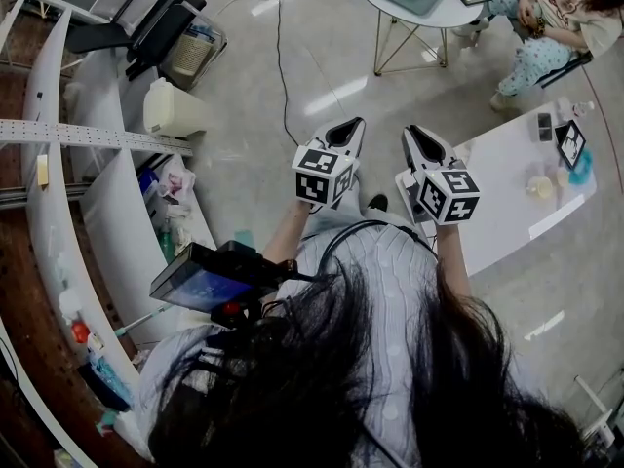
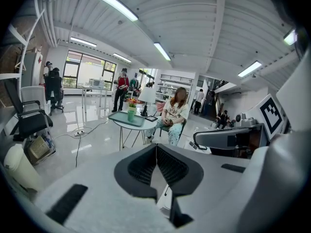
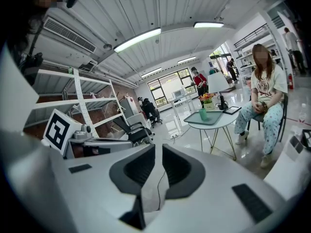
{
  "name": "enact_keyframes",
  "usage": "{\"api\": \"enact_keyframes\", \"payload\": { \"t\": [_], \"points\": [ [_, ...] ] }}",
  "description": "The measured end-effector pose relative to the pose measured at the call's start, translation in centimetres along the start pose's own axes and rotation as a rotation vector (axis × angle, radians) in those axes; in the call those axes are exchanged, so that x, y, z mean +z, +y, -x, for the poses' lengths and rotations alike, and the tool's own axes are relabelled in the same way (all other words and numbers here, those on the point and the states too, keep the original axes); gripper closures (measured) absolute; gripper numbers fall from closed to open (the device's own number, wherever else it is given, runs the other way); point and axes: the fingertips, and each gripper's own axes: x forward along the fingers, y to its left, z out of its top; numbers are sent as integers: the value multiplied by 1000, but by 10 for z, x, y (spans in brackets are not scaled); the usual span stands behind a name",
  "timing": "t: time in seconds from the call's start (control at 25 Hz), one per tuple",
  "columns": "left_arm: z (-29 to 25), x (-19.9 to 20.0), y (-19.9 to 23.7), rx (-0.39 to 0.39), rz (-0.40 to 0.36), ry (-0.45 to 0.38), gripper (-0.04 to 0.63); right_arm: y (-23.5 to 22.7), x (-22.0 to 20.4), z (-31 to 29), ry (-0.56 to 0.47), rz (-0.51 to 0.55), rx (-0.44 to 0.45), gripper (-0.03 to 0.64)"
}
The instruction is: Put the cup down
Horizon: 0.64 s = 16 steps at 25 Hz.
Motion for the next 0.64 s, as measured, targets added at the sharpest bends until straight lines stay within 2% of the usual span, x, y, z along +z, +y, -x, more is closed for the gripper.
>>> {"api": "enact_keyframes", "payload": {
  "t": [0.64],
  "points": [
    [-14,4,2,-9,-1,11,577,-8,2,-9,15,-3,5,552]
  ]
}}
